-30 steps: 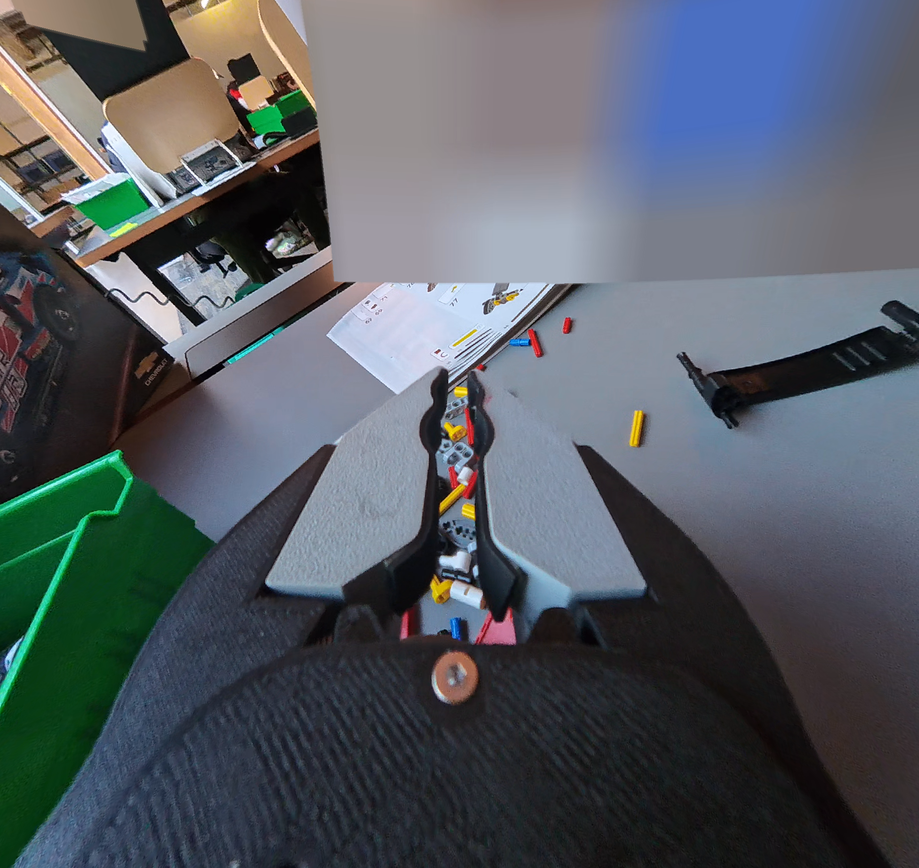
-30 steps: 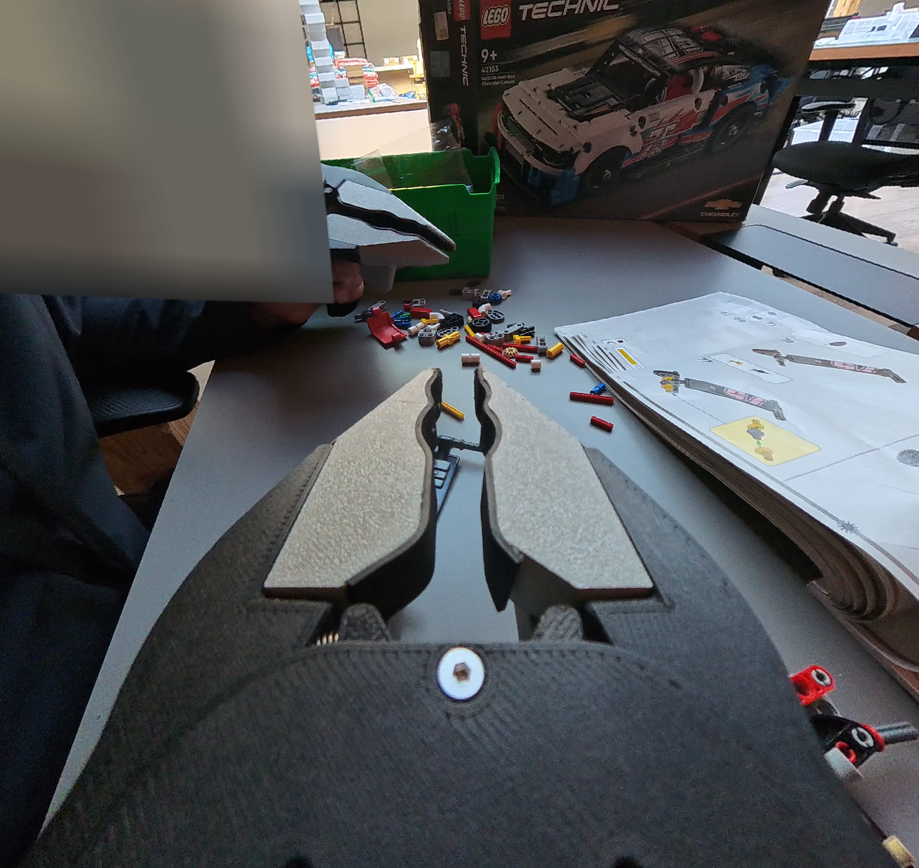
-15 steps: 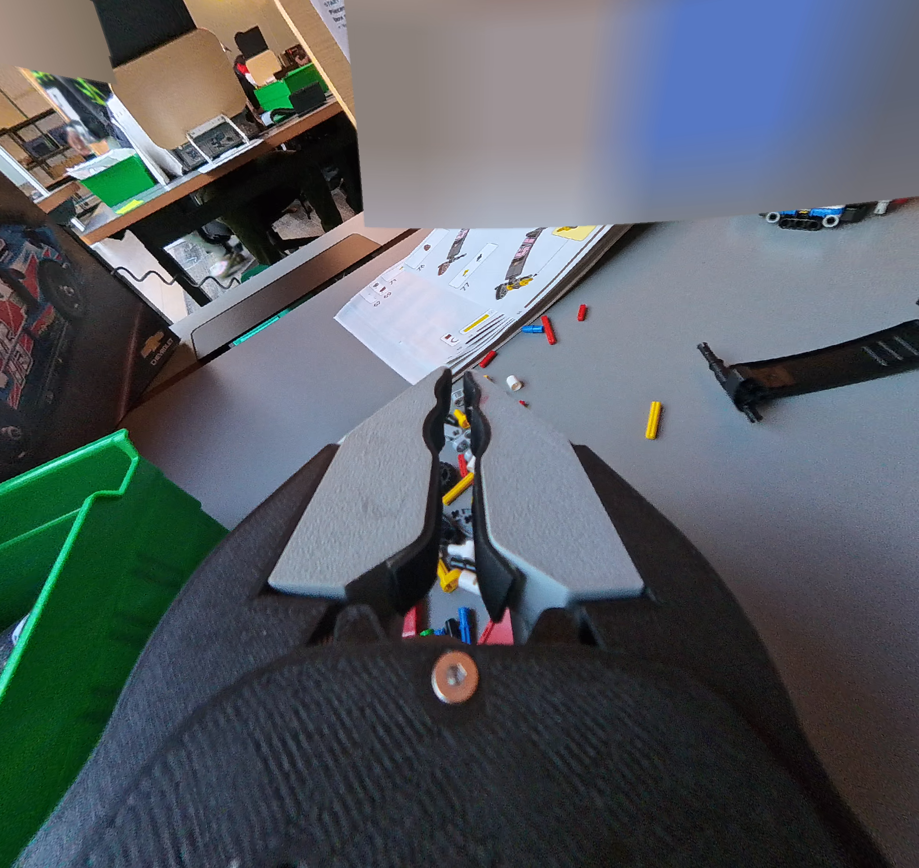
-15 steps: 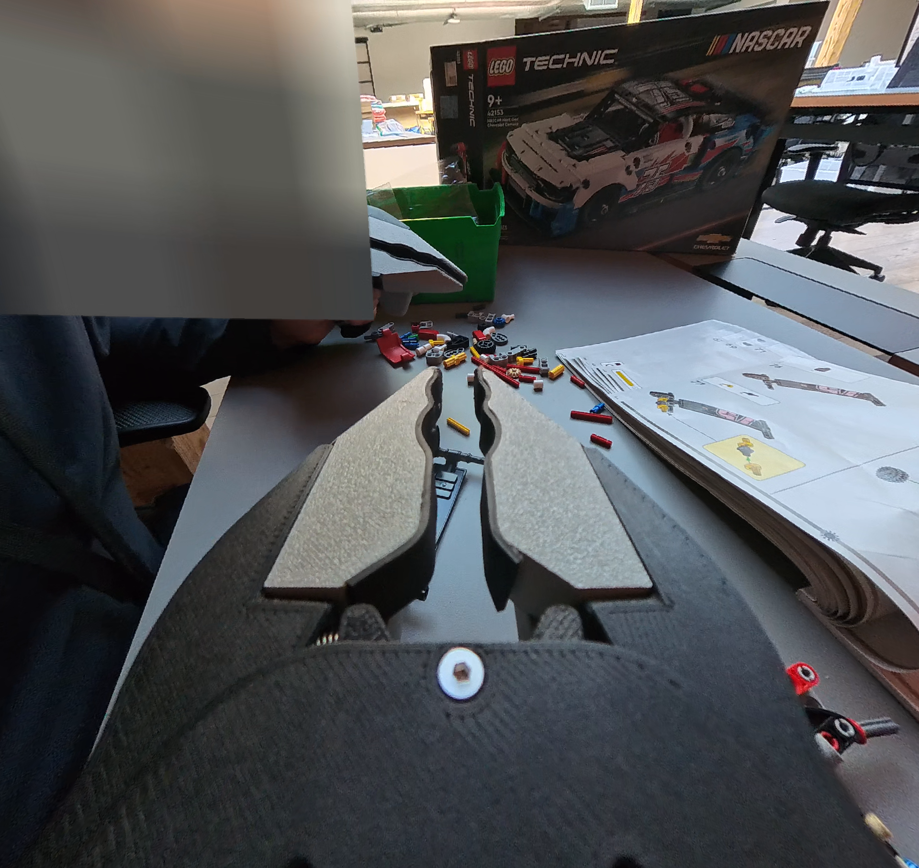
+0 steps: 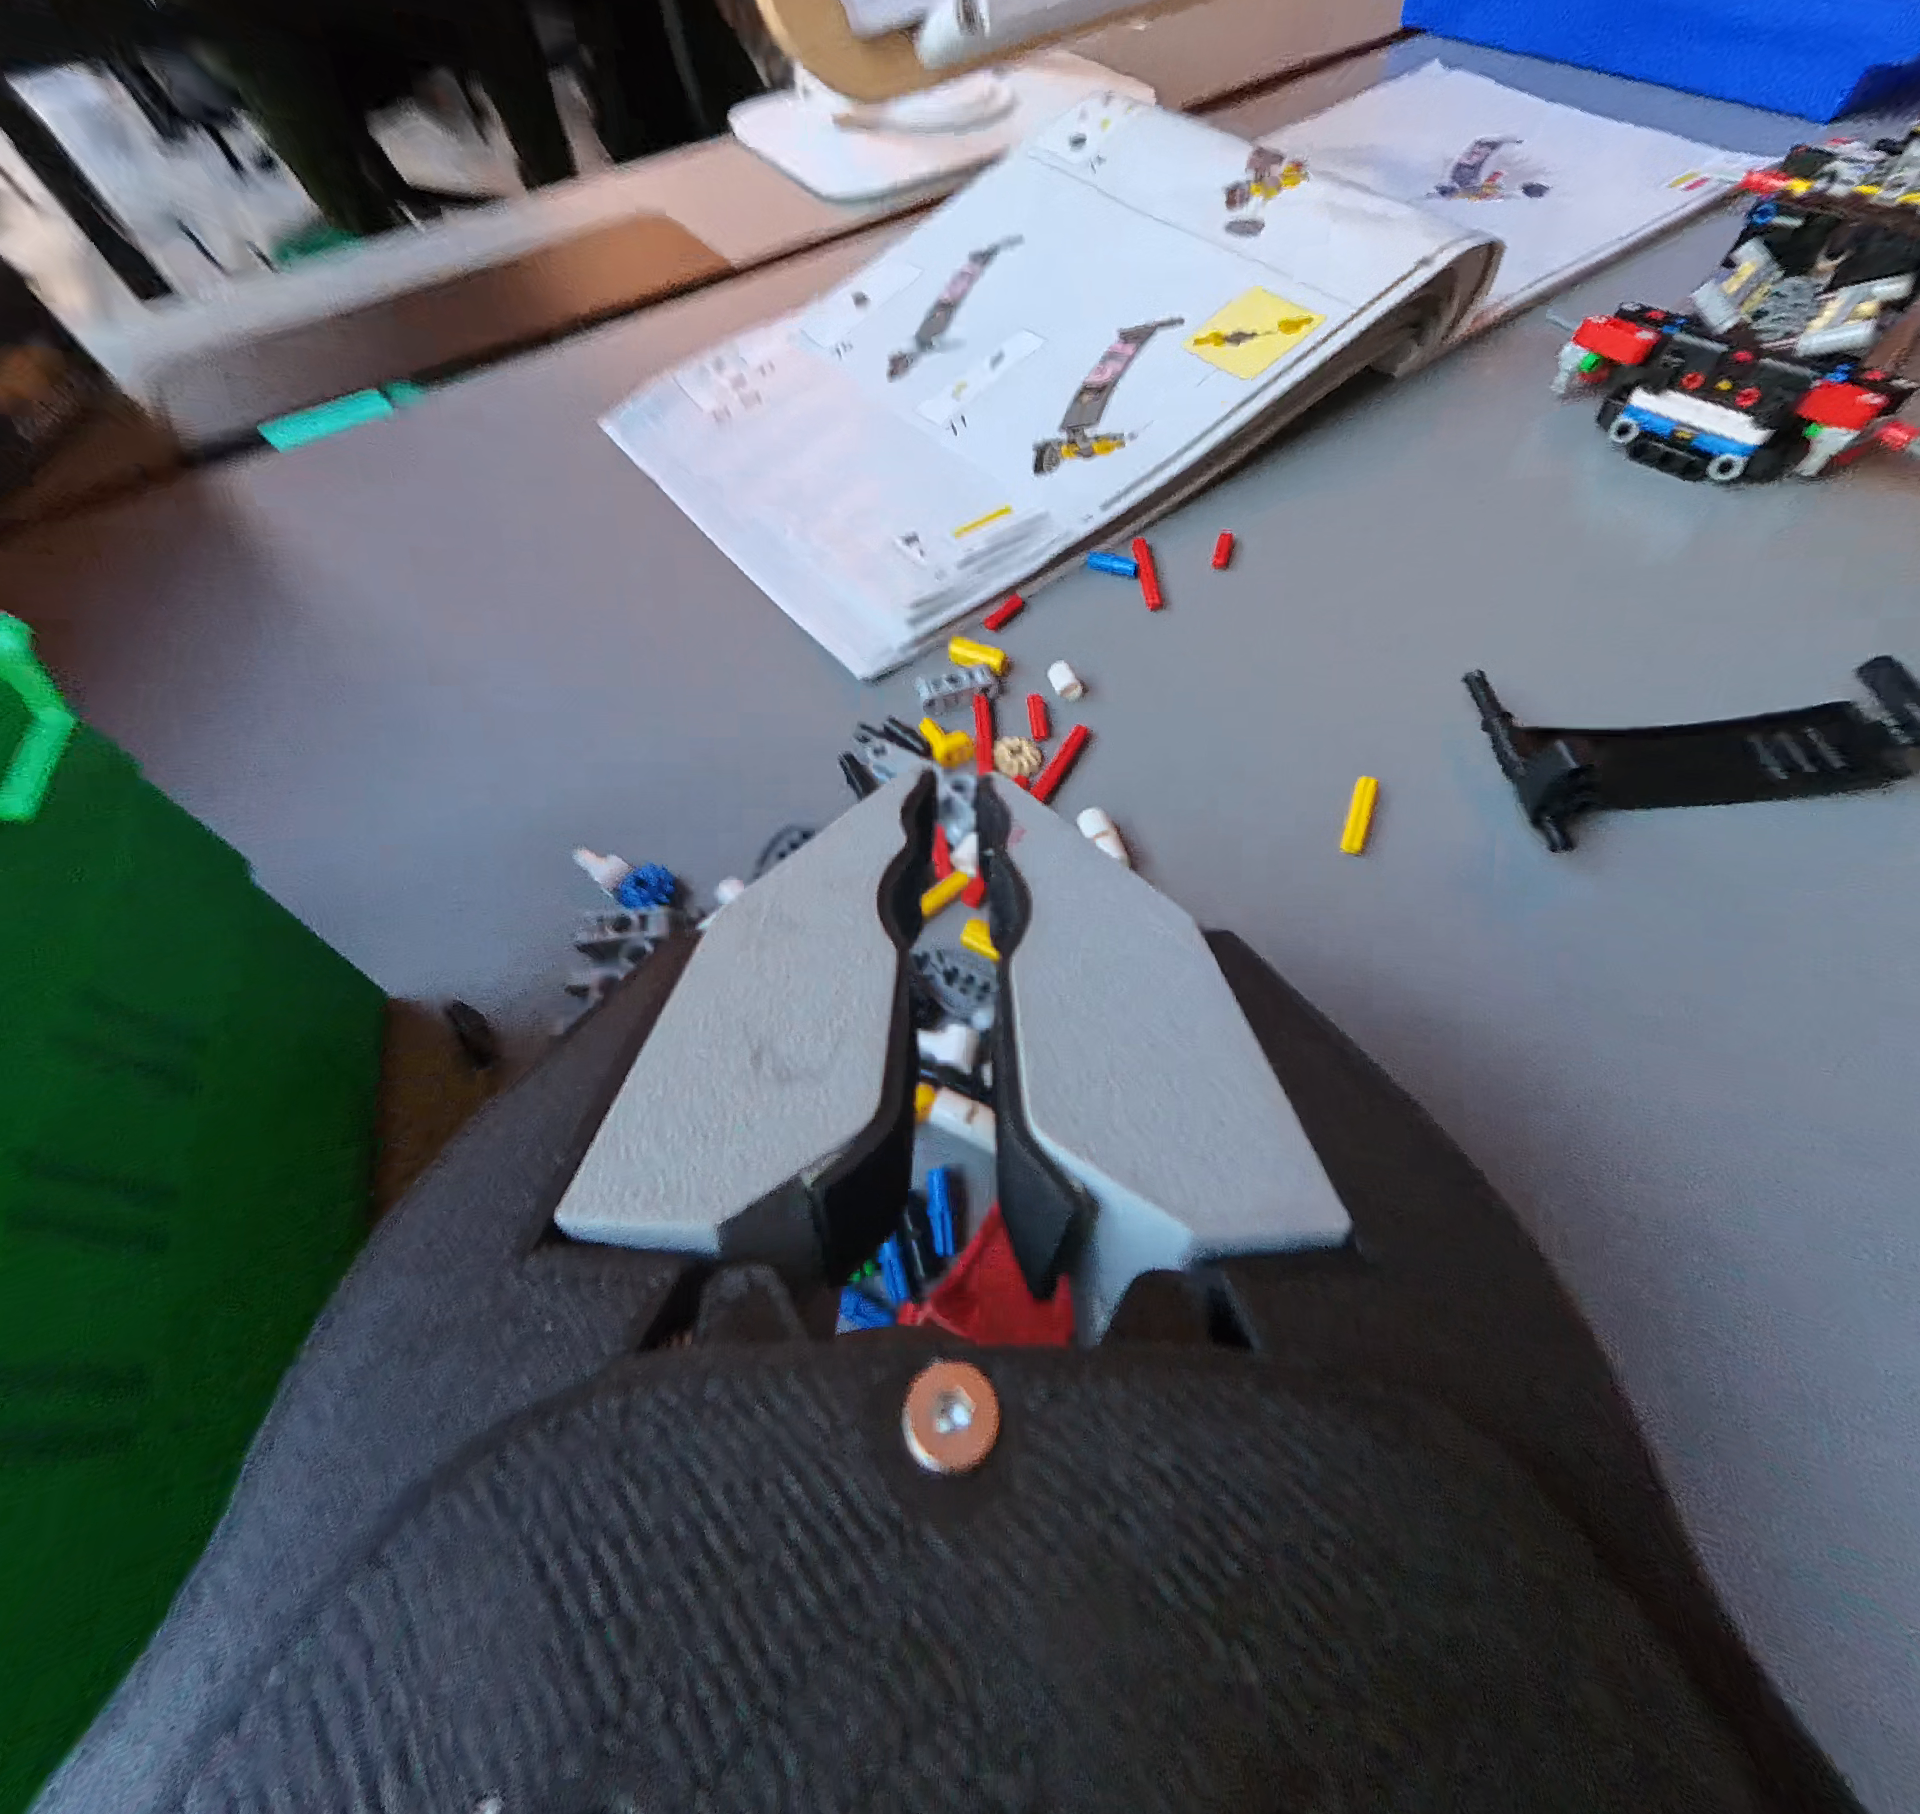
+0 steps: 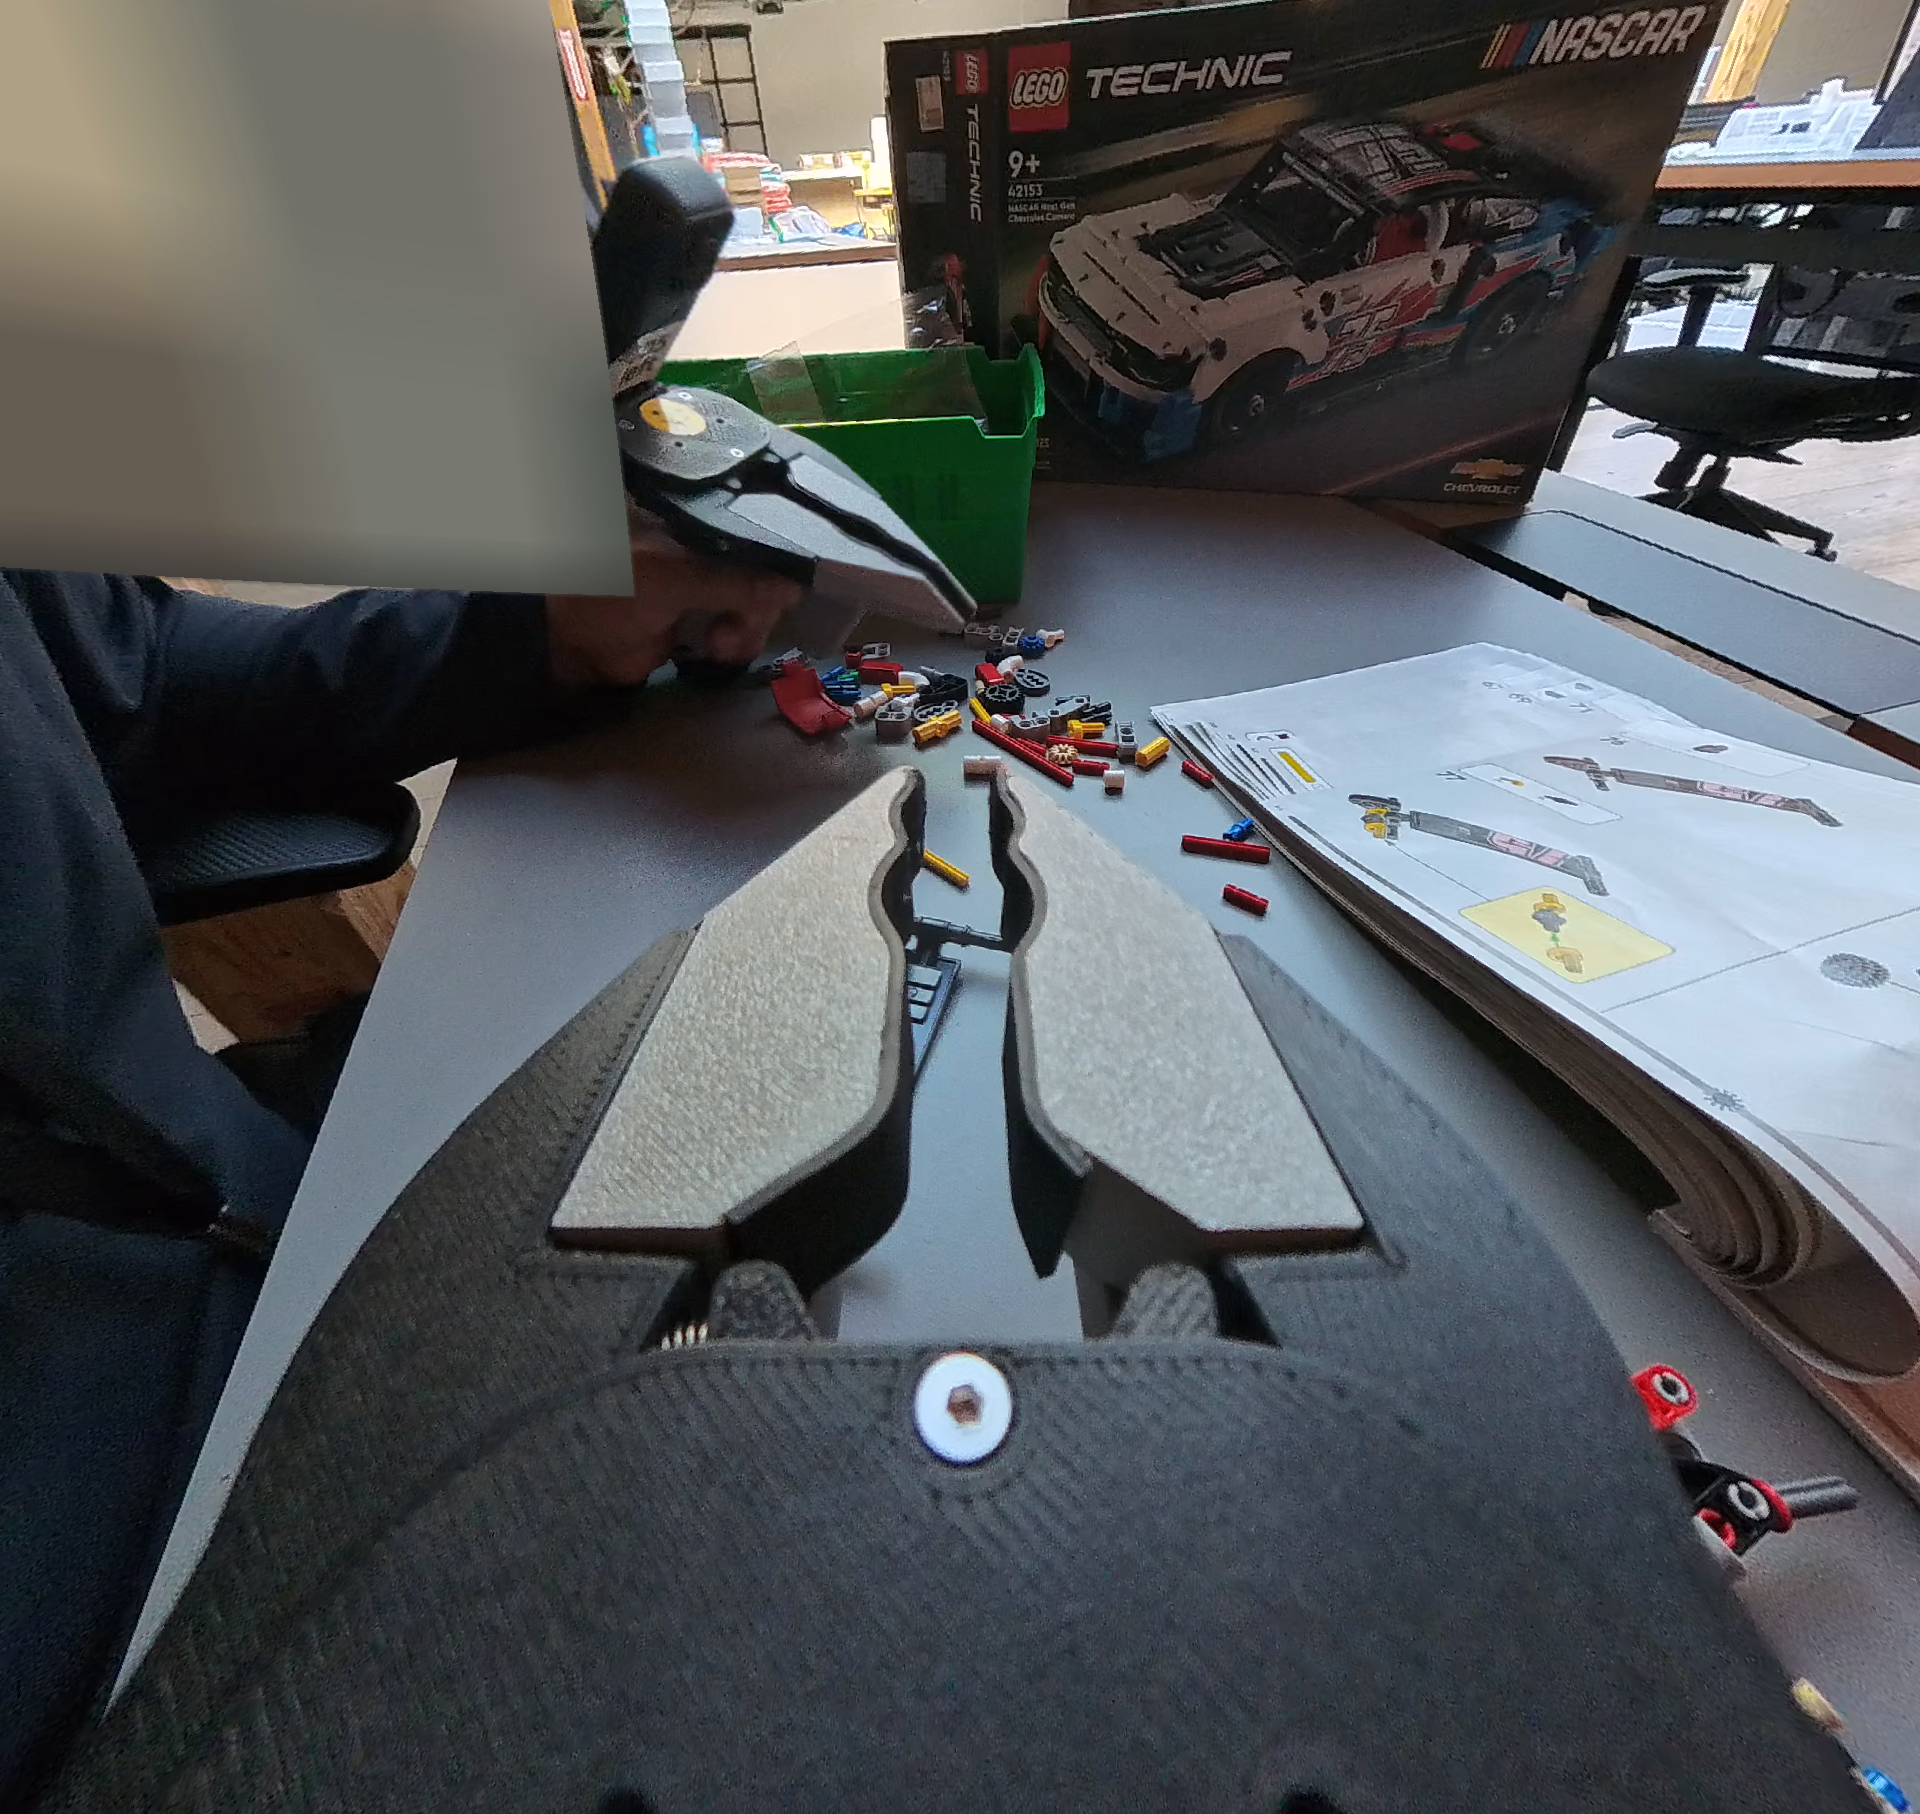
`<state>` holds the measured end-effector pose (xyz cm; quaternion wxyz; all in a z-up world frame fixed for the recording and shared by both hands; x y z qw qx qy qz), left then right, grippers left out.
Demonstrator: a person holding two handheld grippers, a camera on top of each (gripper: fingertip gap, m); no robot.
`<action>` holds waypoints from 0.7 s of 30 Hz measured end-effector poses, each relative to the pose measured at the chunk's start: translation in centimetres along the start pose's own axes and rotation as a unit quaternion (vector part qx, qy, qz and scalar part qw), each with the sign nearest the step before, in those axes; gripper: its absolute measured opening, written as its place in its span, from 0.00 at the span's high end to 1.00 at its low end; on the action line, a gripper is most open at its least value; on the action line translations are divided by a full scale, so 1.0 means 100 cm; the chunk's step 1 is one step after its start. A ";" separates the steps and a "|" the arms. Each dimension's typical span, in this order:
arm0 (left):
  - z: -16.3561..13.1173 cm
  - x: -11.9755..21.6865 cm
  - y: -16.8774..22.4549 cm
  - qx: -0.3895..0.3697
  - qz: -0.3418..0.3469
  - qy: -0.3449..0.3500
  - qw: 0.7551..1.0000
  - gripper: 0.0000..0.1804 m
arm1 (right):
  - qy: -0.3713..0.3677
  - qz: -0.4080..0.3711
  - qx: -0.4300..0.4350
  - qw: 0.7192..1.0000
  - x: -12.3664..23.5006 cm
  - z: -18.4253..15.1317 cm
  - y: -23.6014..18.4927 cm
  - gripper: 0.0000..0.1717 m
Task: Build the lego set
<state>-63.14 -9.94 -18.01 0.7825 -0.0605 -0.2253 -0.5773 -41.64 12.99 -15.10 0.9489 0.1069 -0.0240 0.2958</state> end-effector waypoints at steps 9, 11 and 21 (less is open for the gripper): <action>0.000 -0.002 0.006 -0.030 0.006 0.014 0.999 0.96 | 0.000 -0.010 0.002 1.000 0.002 0.001 0.000 0.95; 0.002 -0.001 0.007 -0.050 0.021 0.026 0.998 0.97 | -0.001 -0.007 0.002 1.000 0.002 0.001 -0.001 0.95; 0.004 0.004 0.008 -0.071 0.034 0.042 0.996 0.98 | 0.001 0.010 -0.003 1.000 -0.002 0.001 -0.003 0.95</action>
Point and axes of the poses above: each gripper's, where its closed fingertips meet, x back along the fingers, z out of its top, y = z × x across the jaws, the point moved 9 cm from there along x, back along the fingers, and after that the axes turned 14 degrees about x, right-handed, at the moved point
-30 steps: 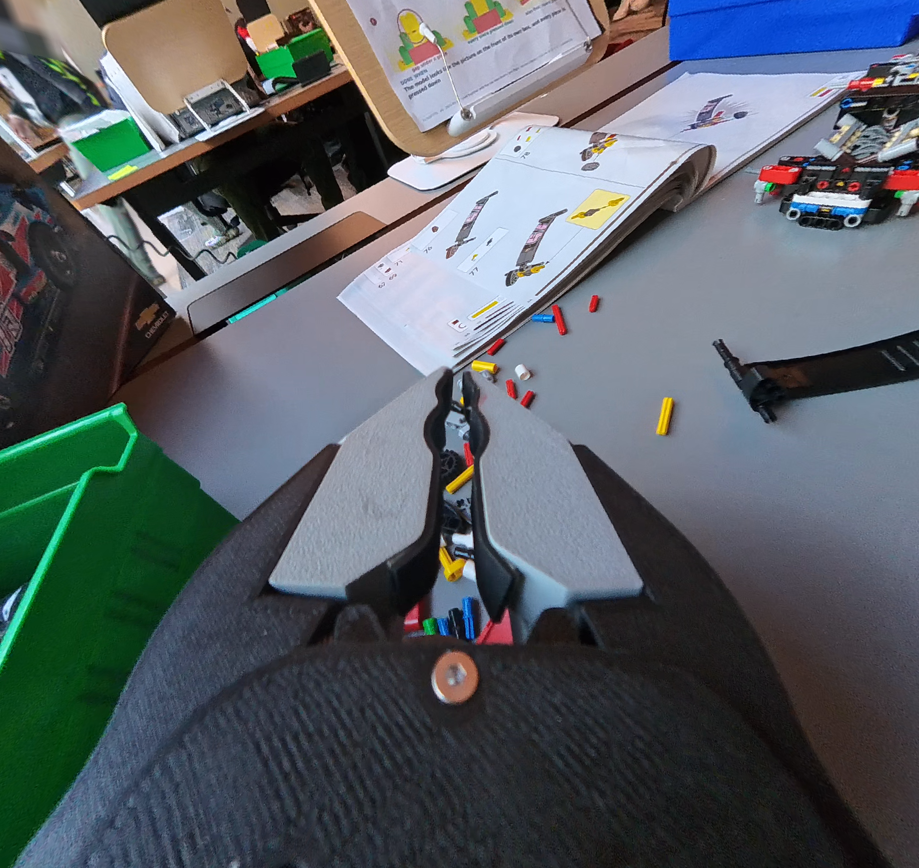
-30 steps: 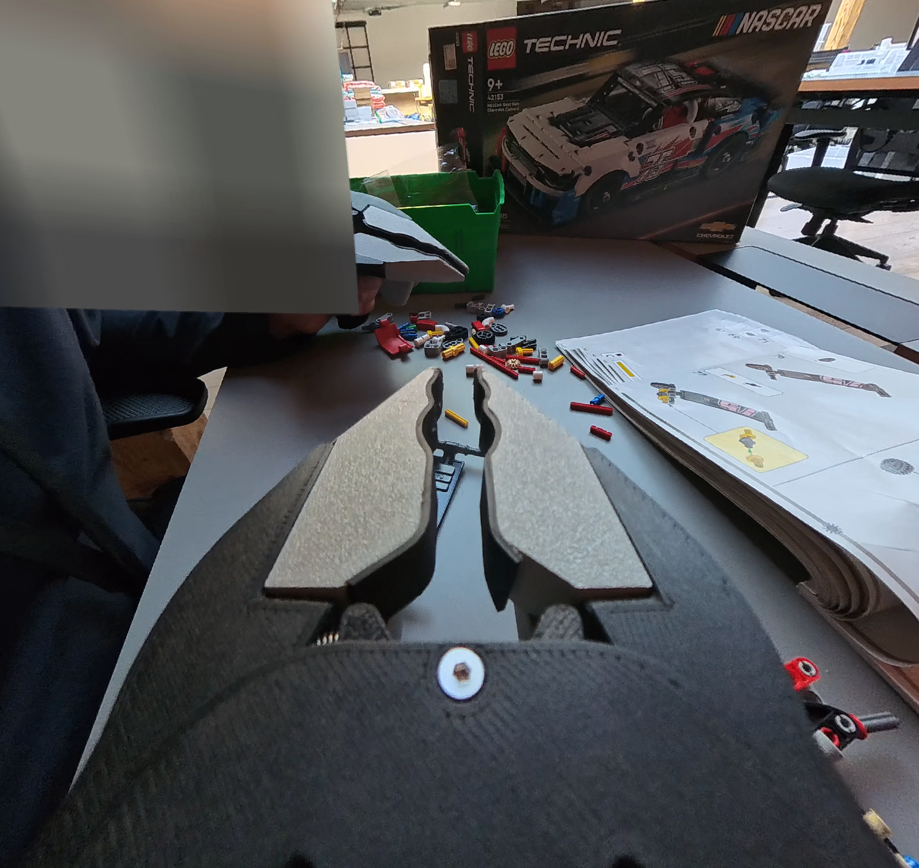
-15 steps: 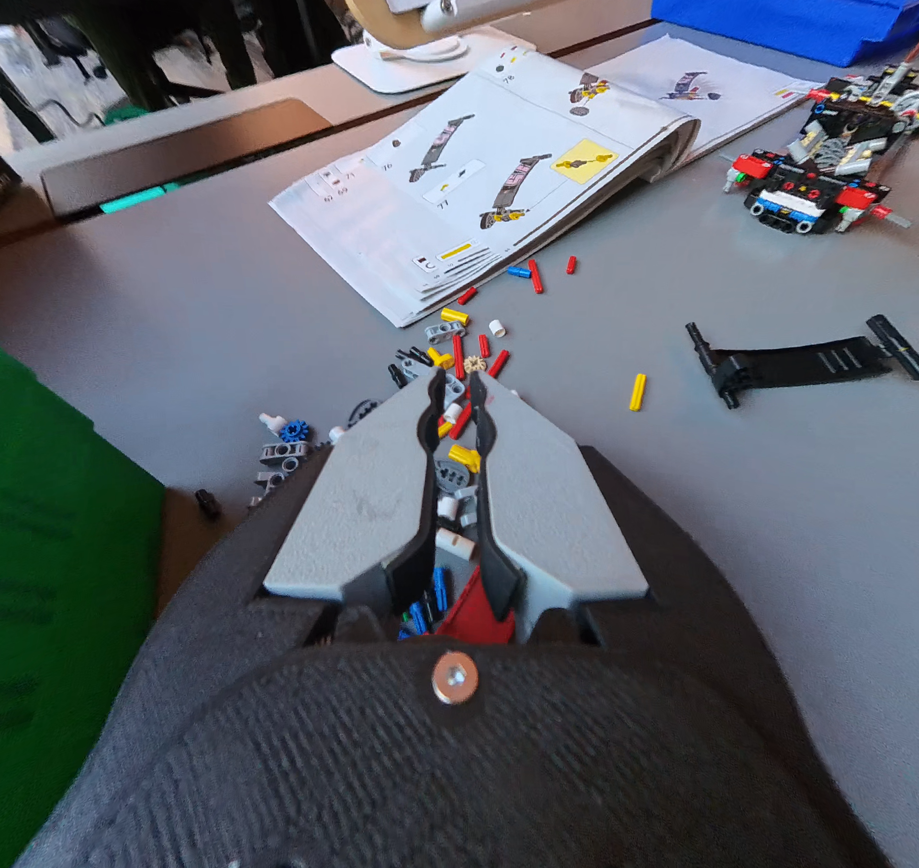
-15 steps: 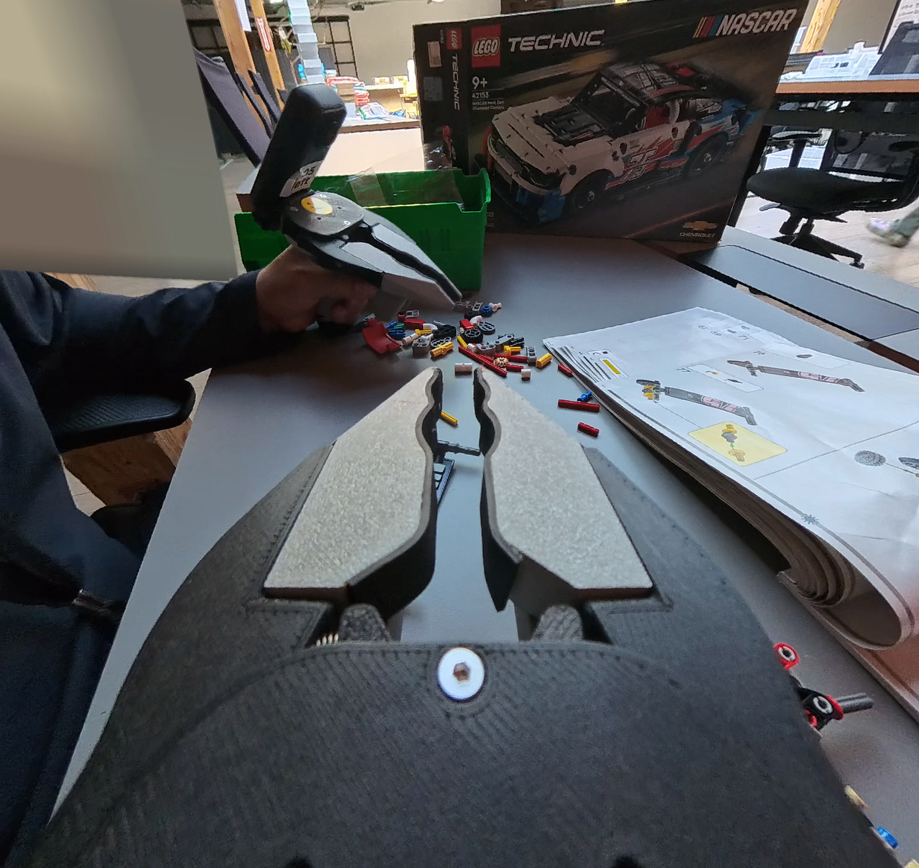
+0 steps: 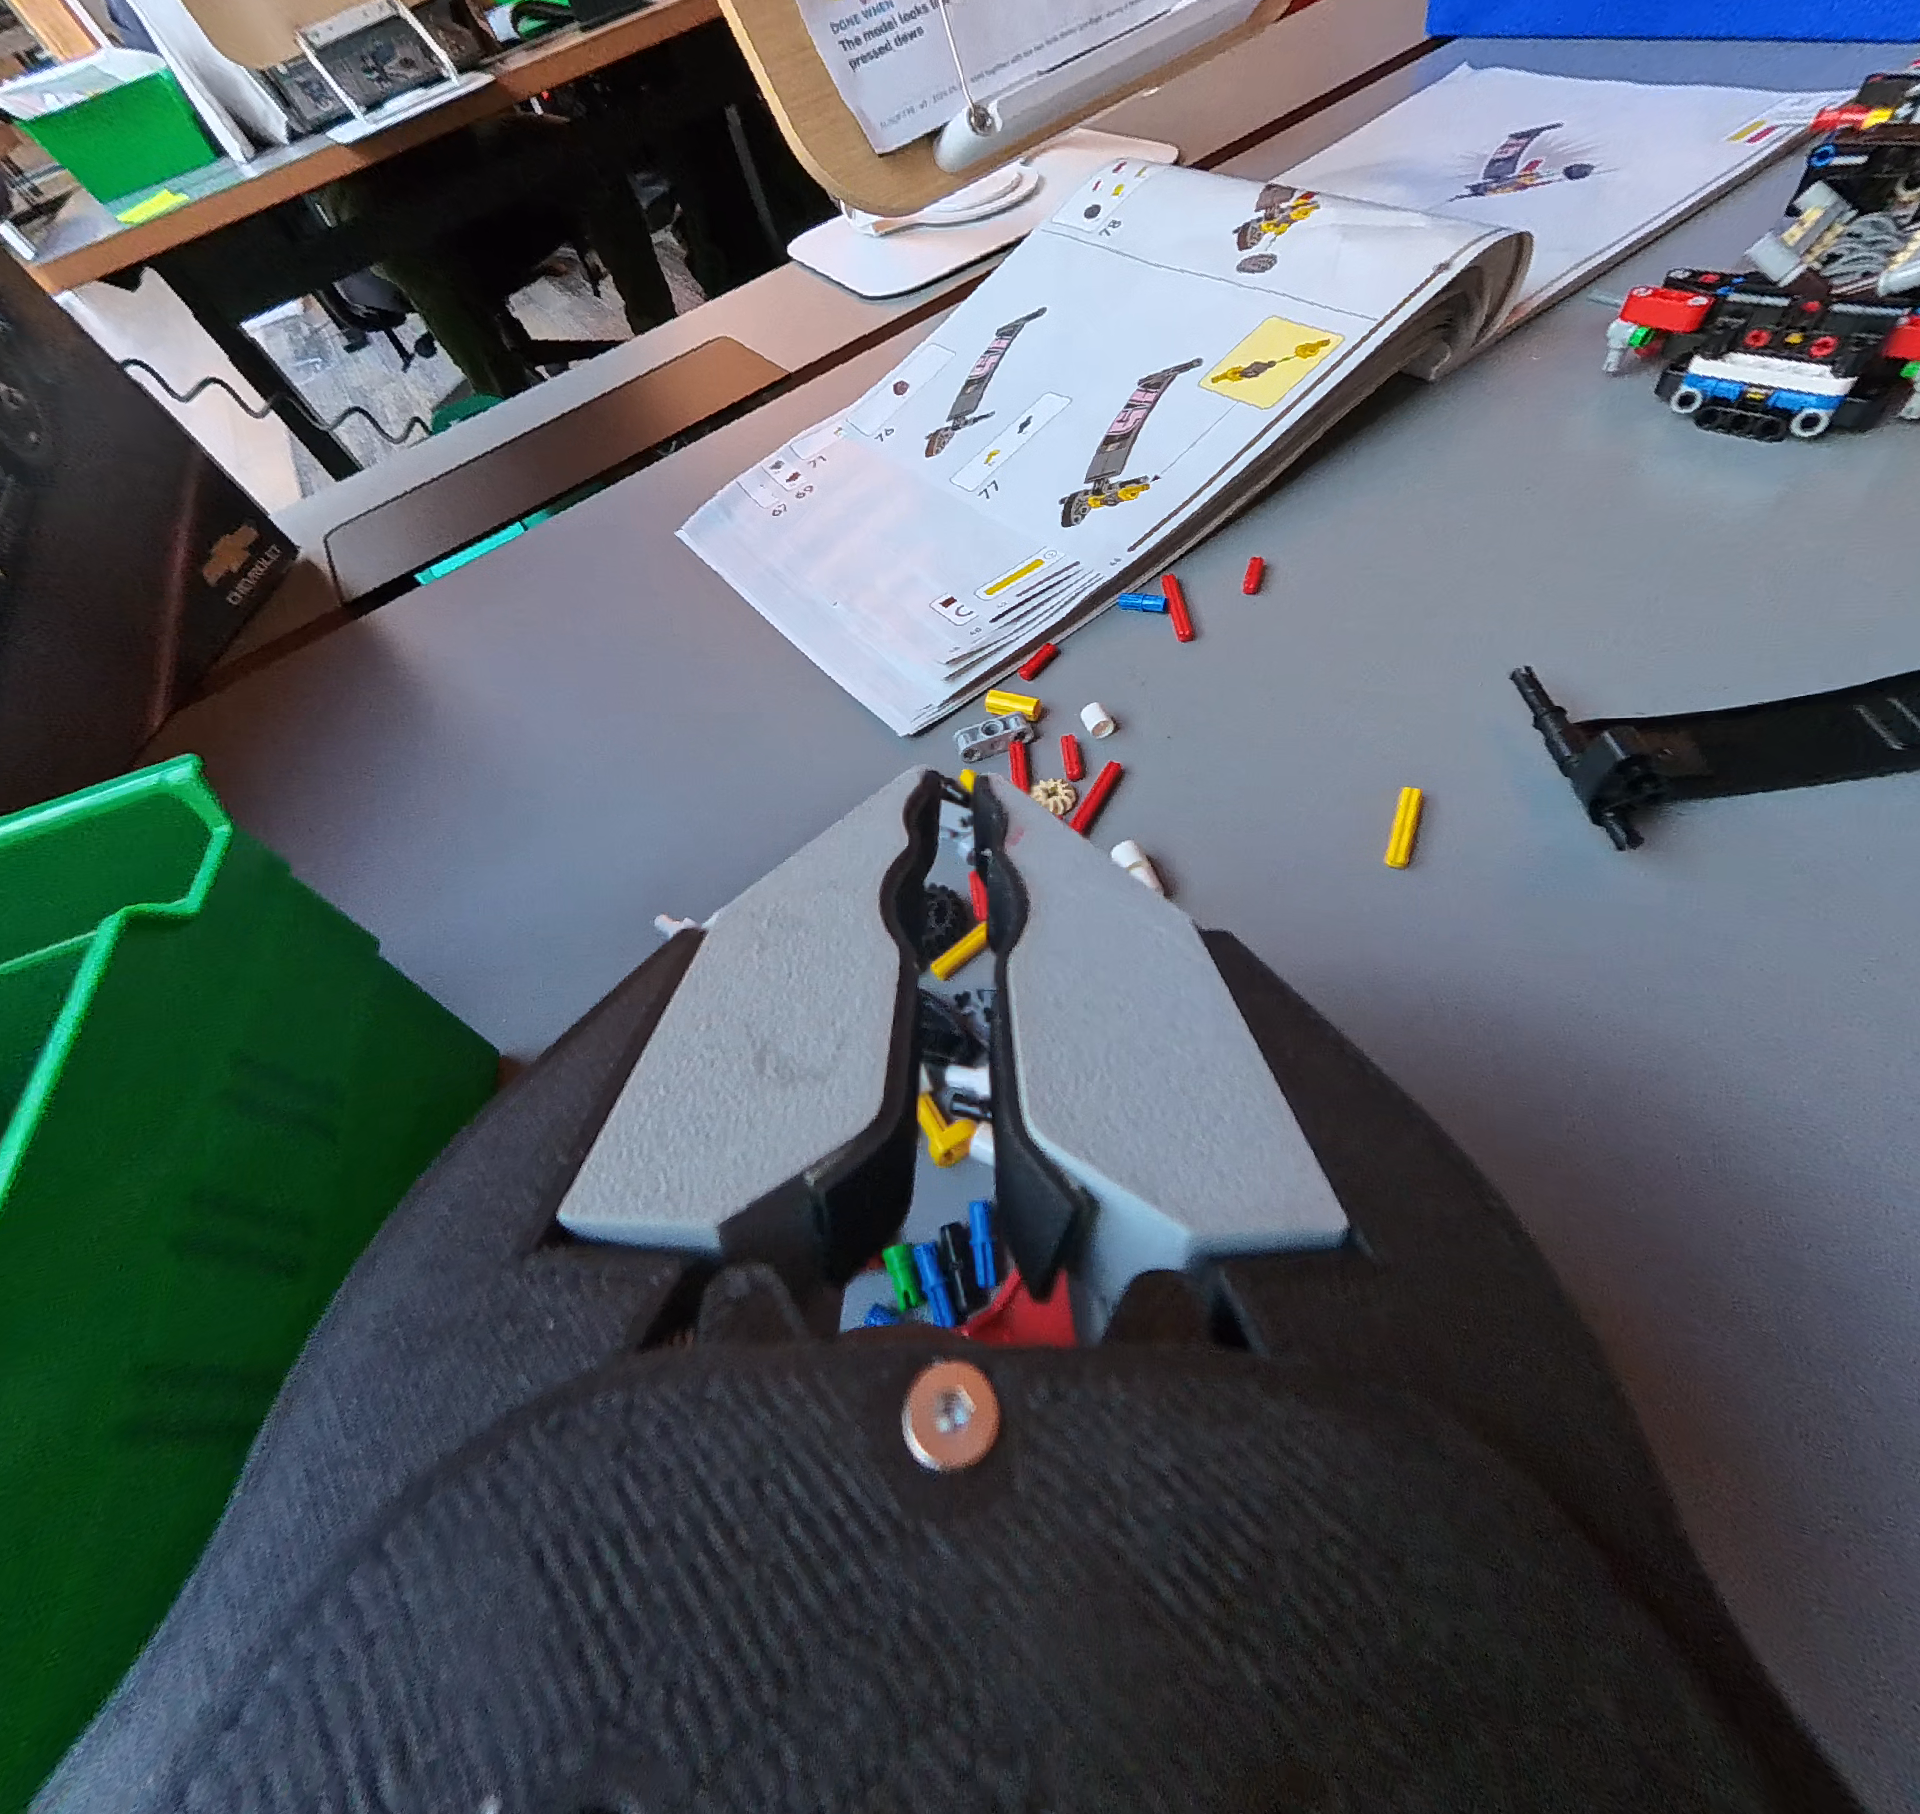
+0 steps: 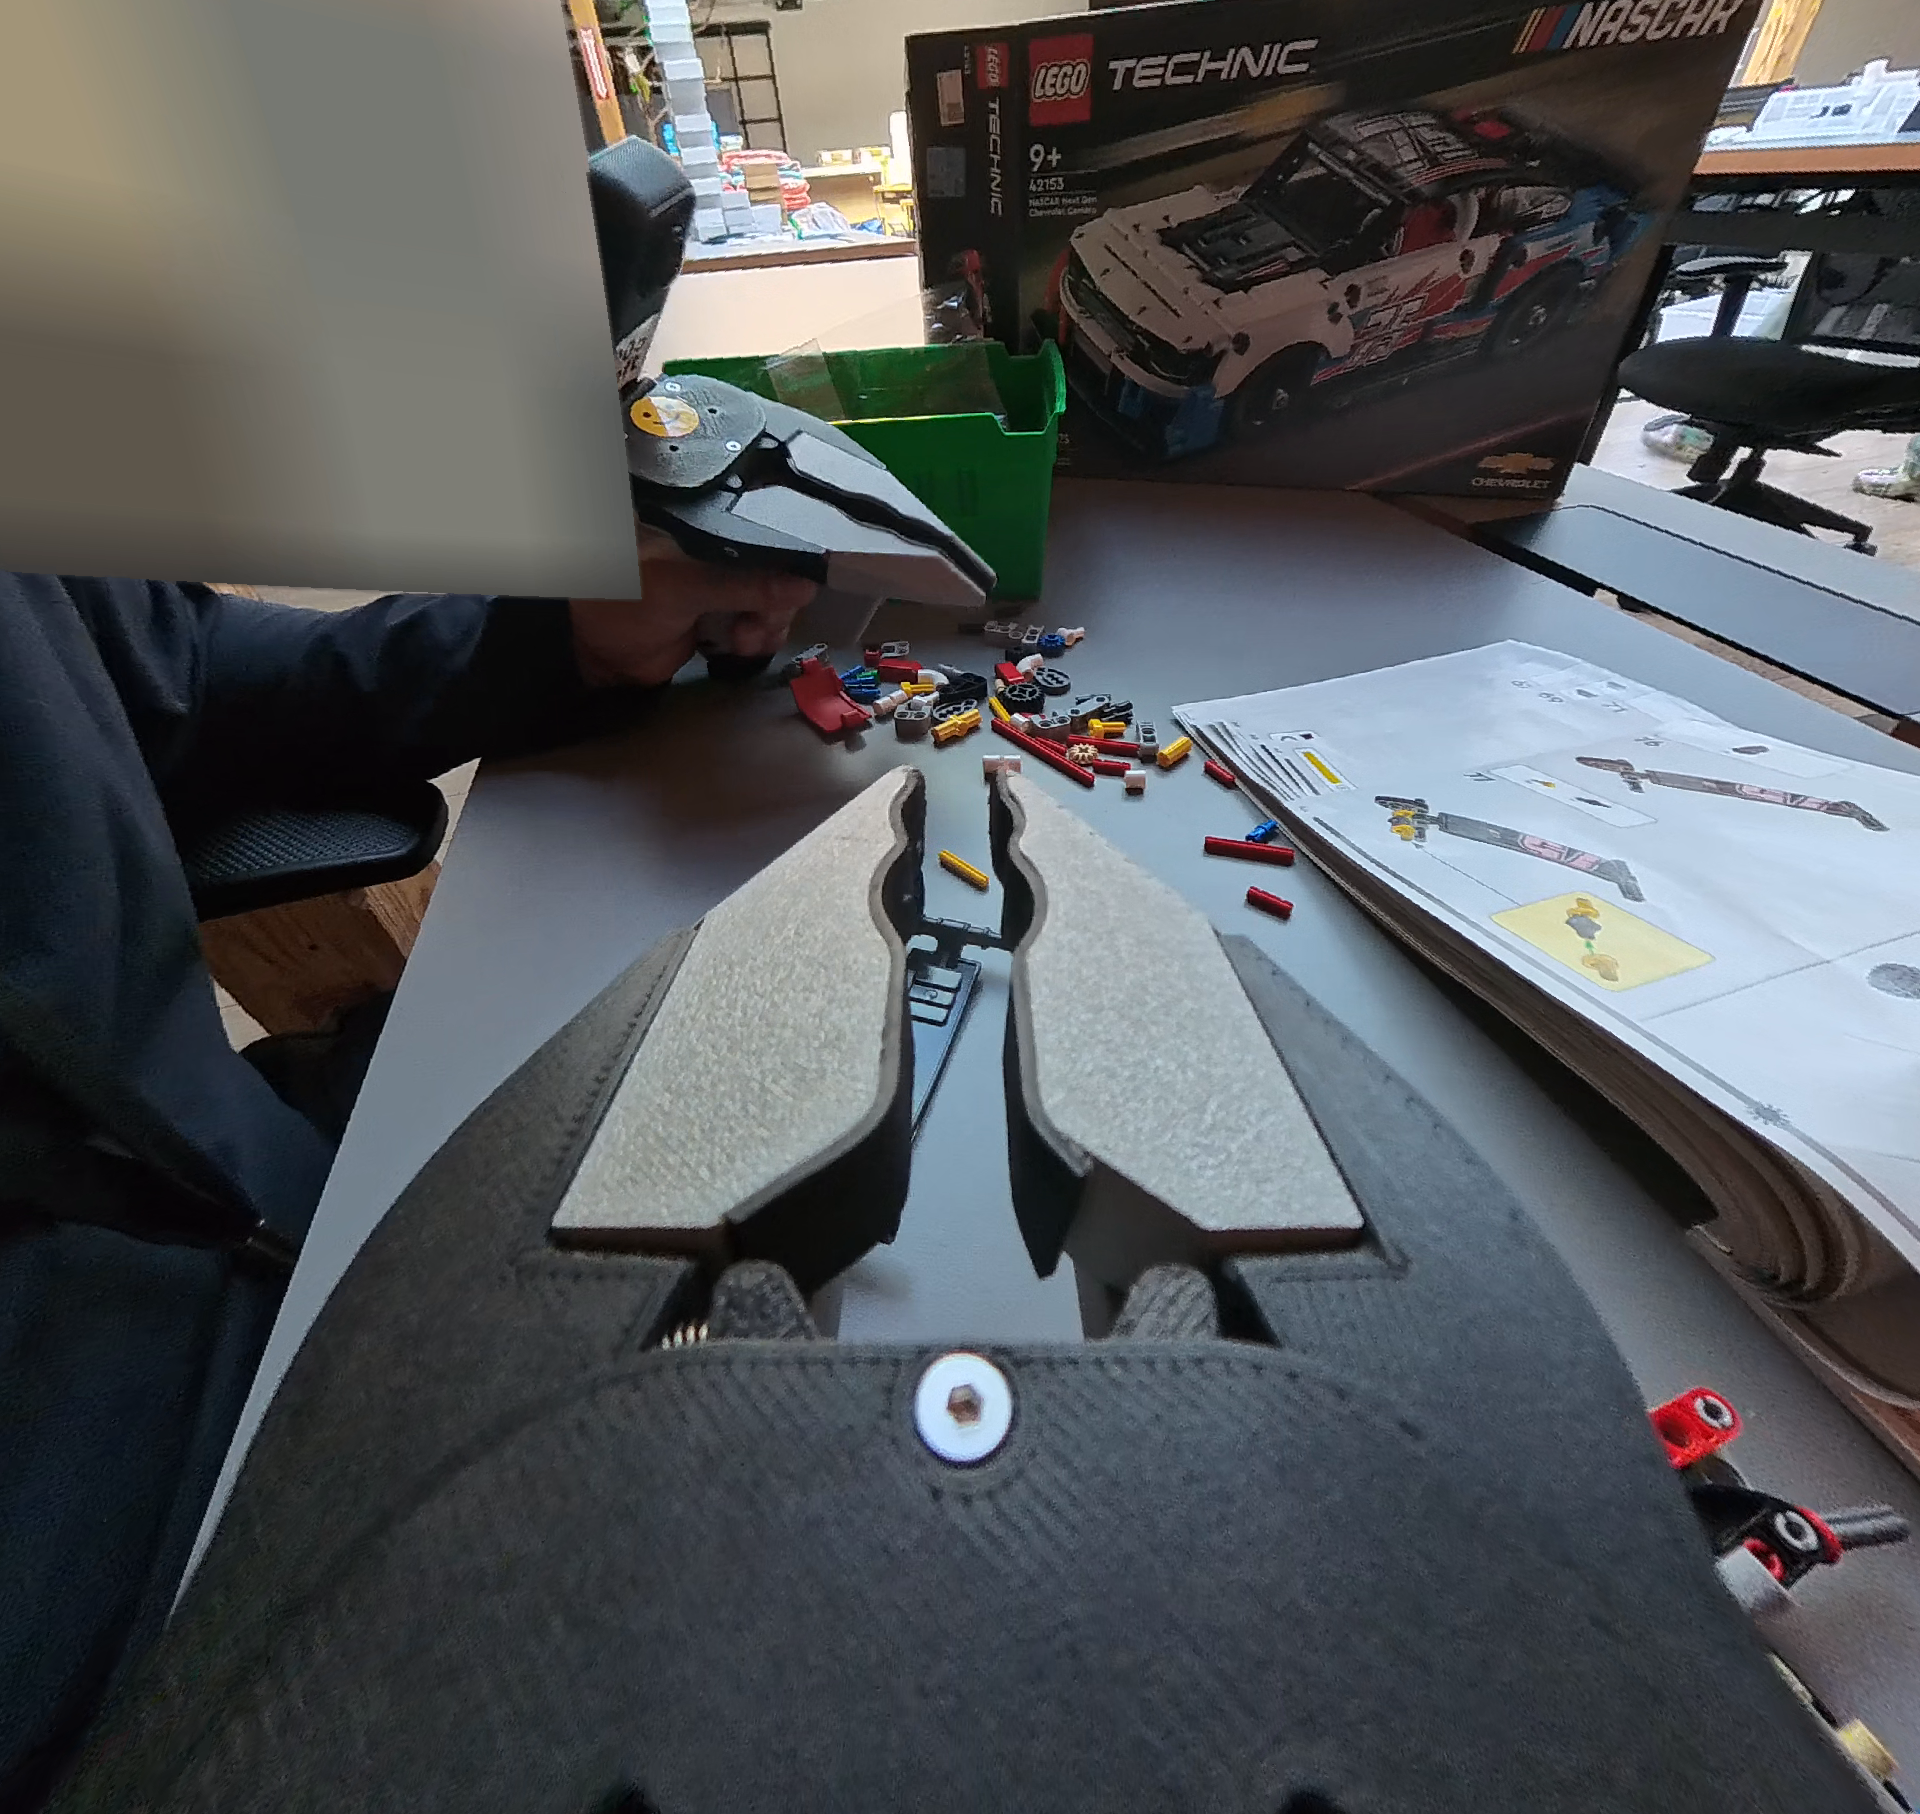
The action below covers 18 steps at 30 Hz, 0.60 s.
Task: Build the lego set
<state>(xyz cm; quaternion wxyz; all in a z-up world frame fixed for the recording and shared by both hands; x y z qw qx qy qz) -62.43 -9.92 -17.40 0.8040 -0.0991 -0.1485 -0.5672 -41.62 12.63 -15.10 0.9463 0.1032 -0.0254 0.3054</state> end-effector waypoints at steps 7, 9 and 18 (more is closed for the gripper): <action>0.001 0.003 -0.004 0.000 0.011 0.010 1.000 0.99 | -0.003 0.012 -0.005 1.000 -0.003 -0.002 -0.001 0.95; 0.001 0.003 -0.004 -0.001 0.015 0.011 1.000 0.99 | -0.004 0.015 -0.008 1.000 -0.004 -0.003 -0.001 0.95; 0.005 0.008 -0.009 0.009 0.035 0.033 0.999 0.99 | -0.004 0.015 -0.011 1.000 -0.003 -0.004 0.000 0.95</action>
Point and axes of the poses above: each gripper's, where its closed fingertips meet, x back along the fingers, z out of its top, y = z × x across the jaws, the point moved 9 cm from there along x, back along the fingers, and after that the axes turned 14 degrees about x, right-handed, at the moved point
